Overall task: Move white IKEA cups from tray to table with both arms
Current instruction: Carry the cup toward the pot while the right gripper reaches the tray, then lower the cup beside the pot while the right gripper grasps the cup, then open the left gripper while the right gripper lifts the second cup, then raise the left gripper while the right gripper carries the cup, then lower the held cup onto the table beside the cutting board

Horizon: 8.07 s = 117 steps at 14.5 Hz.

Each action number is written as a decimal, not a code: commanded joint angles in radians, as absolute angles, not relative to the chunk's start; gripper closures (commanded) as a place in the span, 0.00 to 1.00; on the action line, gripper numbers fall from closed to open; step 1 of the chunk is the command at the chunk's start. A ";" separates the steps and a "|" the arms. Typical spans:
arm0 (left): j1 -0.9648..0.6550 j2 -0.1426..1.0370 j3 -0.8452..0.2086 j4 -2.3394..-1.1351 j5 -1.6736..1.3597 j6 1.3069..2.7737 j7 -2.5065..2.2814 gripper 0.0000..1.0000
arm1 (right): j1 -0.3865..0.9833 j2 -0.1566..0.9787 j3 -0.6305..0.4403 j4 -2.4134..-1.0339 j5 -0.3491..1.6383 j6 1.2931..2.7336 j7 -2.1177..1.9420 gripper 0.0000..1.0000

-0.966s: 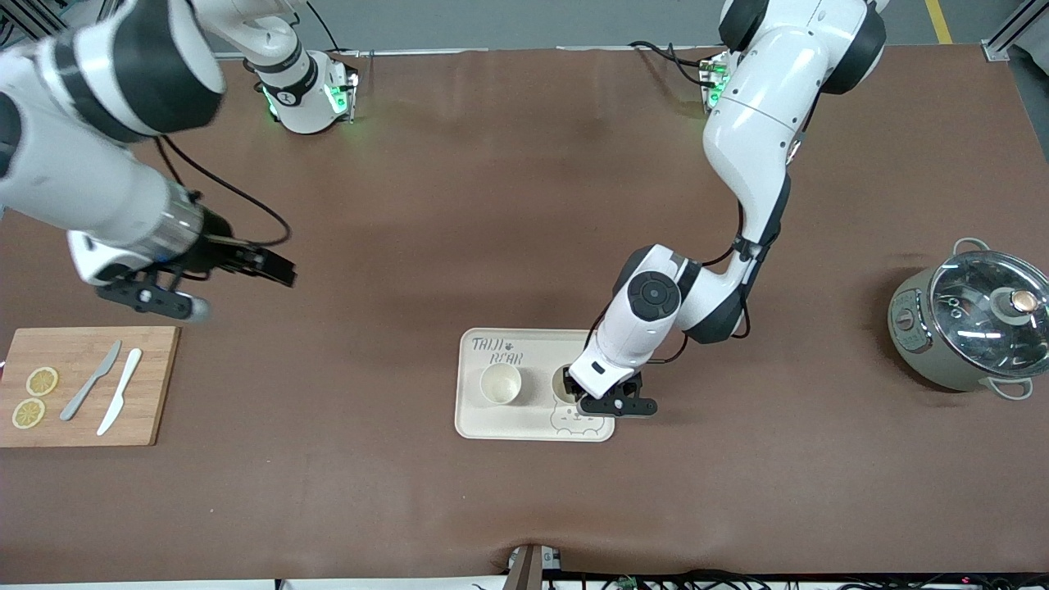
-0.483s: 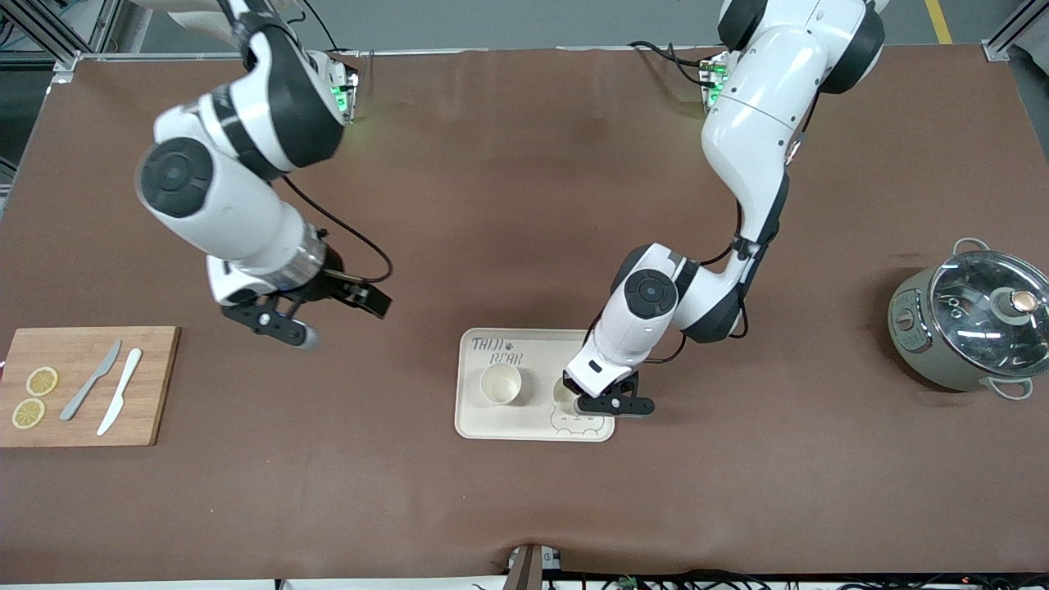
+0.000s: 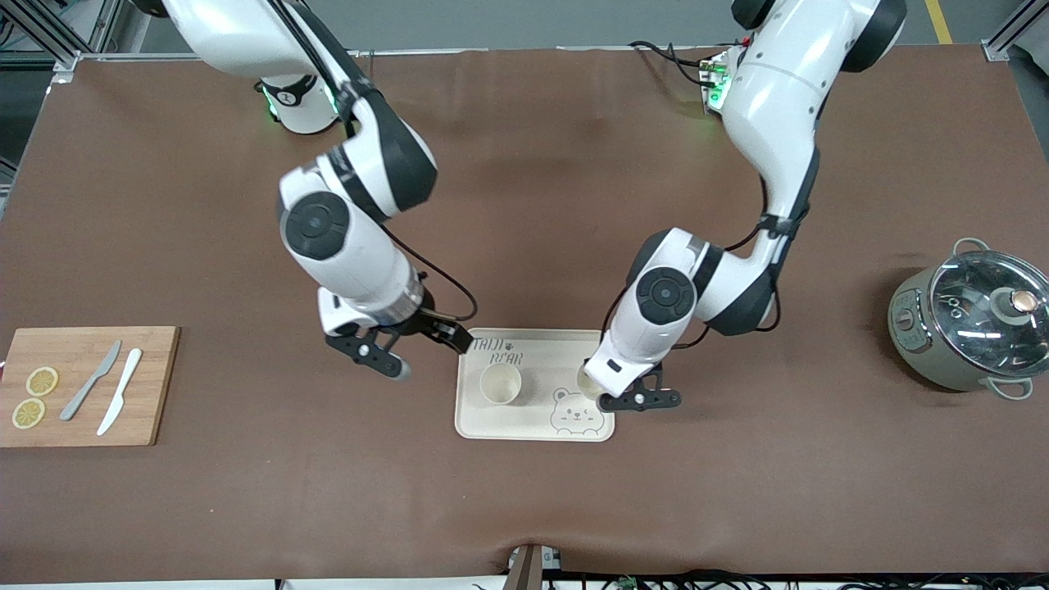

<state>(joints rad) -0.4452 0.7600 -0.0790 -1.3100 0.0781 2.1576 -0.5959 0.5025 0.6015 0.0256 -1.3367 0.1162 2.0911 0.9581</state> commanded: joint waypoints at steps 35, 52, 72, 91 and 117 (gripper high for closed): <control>0.034 0.121 -0.215 -2.675 -0.081 3.160 -0.140 1.00 | 0.595 0.920 0.008 -1.279 -0.084 2.414 1.112 0.00; 0.063 0.143 -0.213 -2.691 -0.080 3.158 -0.023 0.84 | 0.586 0.920 0.009 -1.276 -0.078 2.422 1.105 1.00; 0.068 -0.083 -0.212 -2.502 -0.081 2.572 -0.023 0.00 | 0.327 0.413 0.028 -1.471 0.057 1.881 0.565 1.00; -0.107 -0.039 -0.032 -1.614 -0.008 1.625 -0.028 0.00 | -0.114 0.367 0.028 -1.762 0.144 2.110 -0.486 1.00; -0.106 0.002 -0.038 -1.511 0.066 1.450 0.046 0.00 | -0.066 0.465 0.043 -2.075 0.163 2.816 -0.532 1.00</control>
